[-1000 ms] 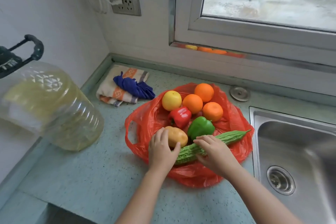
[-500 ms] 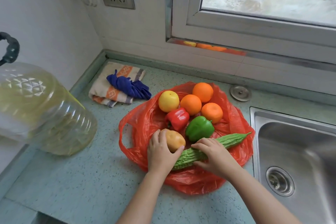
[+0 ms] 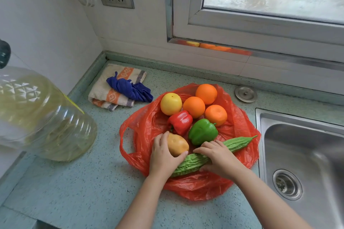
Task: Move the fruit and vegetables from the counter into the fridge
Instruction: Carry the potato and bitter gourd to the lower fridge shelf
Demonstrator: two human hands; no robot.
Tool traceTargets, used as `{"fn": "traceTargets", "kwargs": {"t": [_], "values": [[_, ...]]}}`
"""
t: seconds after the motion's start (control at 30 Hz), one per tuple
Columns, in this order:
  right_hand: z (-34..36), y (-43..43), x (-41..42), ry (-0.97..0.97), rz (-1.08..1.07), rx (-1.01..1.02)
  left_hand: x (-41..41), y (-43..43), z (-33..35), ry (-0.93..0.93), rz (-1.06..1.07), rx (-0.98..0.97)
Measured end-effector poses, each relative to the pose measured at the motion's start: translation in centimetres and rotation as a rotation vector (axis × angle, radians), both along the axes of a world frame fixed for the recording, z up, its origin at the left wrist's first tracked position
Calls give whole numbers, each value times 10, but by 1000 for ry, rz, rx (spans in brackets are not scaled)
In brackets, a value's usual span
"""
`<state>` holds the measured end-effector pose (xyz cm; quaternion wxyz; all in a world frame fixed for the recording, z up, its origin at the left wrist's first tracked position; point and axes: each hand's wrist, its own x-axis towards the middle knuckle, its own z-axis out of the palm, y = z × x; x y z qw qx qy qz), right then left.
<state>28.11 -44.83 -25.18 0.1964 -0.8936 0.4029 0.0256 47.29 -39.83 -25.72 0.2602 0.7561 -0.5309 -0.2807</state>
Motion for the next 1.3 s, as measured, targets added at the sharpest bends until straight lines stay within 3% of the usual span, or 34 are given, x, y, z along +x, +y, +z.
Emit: {"fn": "traceTargets", "kwargs": {"t": [0.3,0.7,1.0,1.17,1.3], "values": [[9,2,1,-7,0,11,3,4,8,115,68,-62],[52,17,-3,-21,-101,-83,13,16,60,133,37,-315],[70,59,-27,-139,-418,-220,13,31,92,139,-99,-473],[84,86,-33,-159,-665,-315,11,33,95,179,-233,-449],[89,112,-36,-154,-867,-275,6,37,86,222,-325,-412]]}}
